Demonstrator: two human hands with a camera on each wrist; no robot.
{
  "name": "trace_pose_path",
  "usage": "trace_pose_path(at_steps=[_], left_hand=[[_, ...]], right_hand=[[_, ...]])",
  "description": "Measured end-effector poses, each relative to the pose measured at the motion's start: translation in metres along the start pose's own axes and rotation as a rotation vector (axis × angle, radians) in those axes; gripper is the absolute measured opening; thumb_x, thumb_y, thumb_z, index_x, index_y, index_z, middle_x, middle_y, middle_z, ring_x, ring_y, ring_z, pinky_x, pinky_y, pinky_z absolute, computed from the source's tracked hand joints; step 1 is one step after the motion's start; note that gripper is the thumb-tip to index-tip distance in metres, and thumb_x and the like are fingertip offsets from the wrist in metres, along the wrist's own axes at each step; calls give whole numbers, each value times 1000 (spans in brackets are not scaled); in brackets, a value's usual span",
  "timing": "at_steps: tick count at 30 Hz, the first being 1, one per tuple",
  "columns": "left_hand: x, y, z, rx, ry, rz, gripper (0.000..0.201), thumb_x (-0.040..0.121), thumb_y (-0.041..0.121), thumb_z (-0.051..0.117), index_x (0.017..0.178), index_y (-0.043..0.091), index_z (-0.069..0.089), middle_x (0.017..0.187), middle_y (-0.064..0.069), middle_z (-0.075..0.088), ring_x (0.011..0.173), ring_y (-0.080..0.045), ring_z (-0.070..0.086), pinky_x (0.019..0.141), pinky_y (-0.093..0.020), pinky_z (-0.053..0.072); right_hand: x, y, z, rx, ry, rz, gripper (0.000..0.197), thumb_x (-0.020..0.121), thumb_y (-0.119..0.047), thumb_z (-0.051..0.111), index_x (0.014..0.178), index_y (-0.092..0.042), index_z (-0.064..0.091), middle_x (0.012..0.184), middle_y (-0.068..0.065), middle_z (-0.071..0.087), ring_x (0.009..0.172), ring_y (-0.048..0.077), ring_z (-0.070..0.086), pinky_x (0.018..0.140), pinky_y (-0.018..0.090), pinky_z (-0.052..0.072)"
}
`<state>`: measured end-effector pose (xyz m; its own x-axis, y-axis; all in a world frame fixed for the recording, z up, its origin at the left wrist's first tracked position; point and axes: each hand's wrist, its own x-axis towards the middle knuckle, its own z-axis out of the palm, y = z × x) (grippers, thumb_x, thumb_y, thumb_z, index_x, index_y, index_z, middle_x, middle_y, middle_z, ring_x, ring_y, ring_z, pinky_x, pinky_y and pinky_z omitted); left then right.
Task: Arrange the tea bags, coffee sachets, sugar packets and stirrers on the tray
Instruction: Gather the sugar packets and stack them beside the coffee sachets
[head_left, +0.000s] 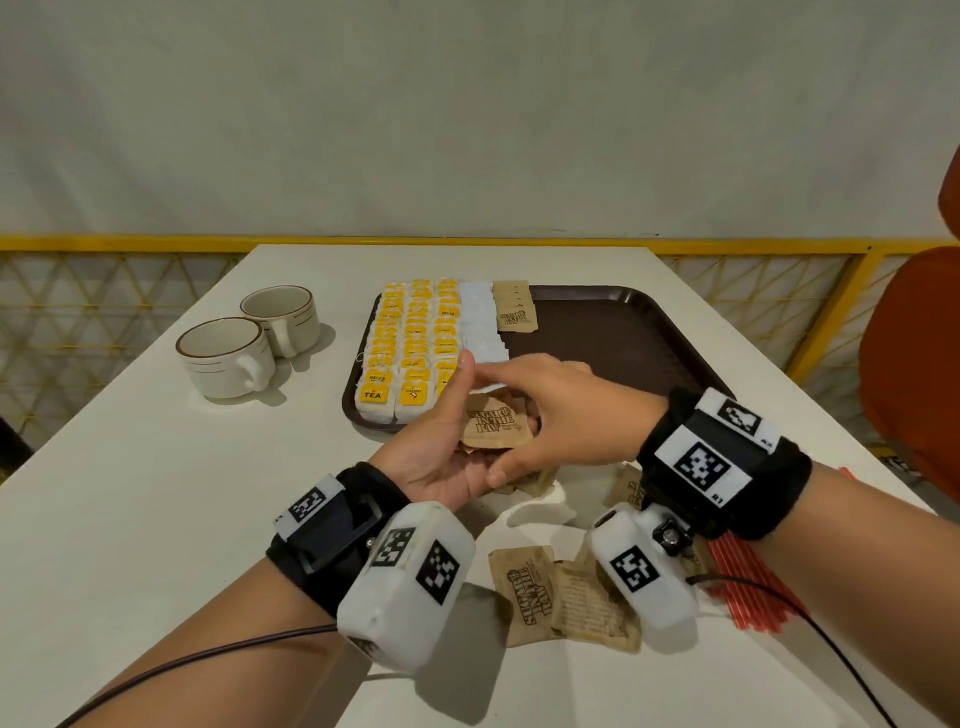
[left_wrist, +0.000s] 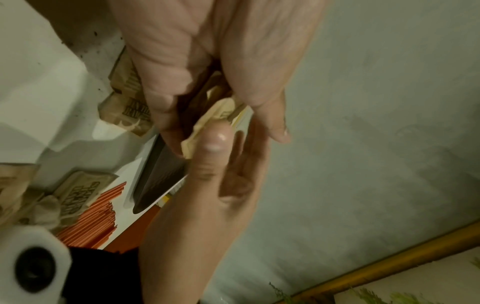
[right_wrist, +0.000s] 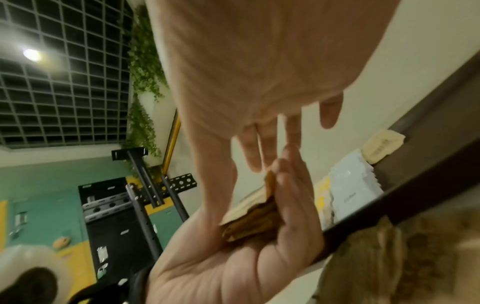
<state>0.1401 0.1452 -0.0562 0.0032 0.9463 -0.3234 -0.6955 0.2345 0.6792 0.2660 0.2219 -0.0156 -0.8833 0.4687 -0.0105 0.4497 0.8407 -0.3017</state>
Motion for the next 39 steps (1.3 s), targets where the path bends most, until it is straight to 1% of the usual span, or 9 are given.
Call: trace_pose_path(at_steps=[4, 7, 10, 14, 19, 21, 24, 30, 39], left_hand=[[0, -3, 1, 34, -44, -24, 71, 61, 64, 54, 109, 12, 63, 105, -15, 70, 92, -30, 68, 87, -44, 51], [-2, -7, 0, 28, -68, 67, 53, 63, 48, 64, 107, 17, 65, 105, -12, 70, 94, -29, 68, 86, -44, 54], [-3, -6, -1, 55, -89, 138, 24, 67, 26, 69, 89, 17, 72, 86, -8, 68, 80, -21, 66, 78, -37, 56], [-3, -5, -1, 155, -99, 198, 30, 67, 16, 68, 96, 13, 62, 74, -4, 64, 64, -12, 61, 71, -28, 52], [1, -6, -8, 250, -149, 180, 59, 55, 25, 91, 105, 13, 62, 85, -4, 66, 73, -11, 63, 70, -22, 56], [0, -8, -8, 277, -173, 163, 50, 59, 19, 87, 102, 12, 64, 85, -5, 67, 76, -13, 63, 76, -23, 55], [-2, -7, -7, 301, -175, 143, 33, 66, 16, 79, 97, 12, 67, 87, -7, 69, 78, -14, 65, 78, -23, 56], [-3, -5, -7, 264, -201, 111, 64, 38, 30, 95, 95, 10, 74, 90, -12, 71, 79, -16, 69, 70, -23, 57], [-4, -3, -7, 231, -229, 92, 68, 36, 31, 96, 96, 9, 73, 91, -12, 71, 80, -16, 69, 71, -22, 57]], right_hand=[[7, -4, -5, -131, 15, -30, 70, 69, -49, 78, 131, -33, 51, 110, -20, 61, 110, 7, 54, 100, 40, 30], [8, -3, -6, -59, 45, -42, 62, 68, -41, 81, 124, -31, 56, 84, -26, 55, 84, 1, 50, 102, 40, 33], [6, -1, -7, 47, 62, -87, 68, 65, -41, 83, 126, -36, 54, 104, -21, 63, 90, -1, 57, 104, 41, 34], [1, 7, -14, 91, 114, -142, 58, 70, -34, 79, 125, -36, 58, 123, -23, 57, 120, 0, 48, 107, 48, 31], [-5, 14, -17, 139, 186, -172, 24, 87, -28, 66, 111, -29, 69, 109, -22, 61, 110, -3, 50, 101, 51, 37], [-5, 15, -16, 143, 203, -171, 20, 88, -28, 65, 107, -29, 71, 102, -24, 59, 105, -2, 51, 98, 50, 39], [-4, 14, -13, 152, 213, -178, 19, 86, -29, 67, 105, -31, 71, 101, -15, 64, 103, 8, 53, 94, 52, 41], [-3, 11, -17, 267, 188, -226, 14, 82, -15, 73, 94, -21, 72, 96, -9, 63, 95, 5, 55, 91, 28, 44], [-3, 11, -16, 338, 149, -210, 17, 81, -13, 73, 96, -22, 71, 93, -11, 62, 86, 9, 58, 83, 26, 50]])
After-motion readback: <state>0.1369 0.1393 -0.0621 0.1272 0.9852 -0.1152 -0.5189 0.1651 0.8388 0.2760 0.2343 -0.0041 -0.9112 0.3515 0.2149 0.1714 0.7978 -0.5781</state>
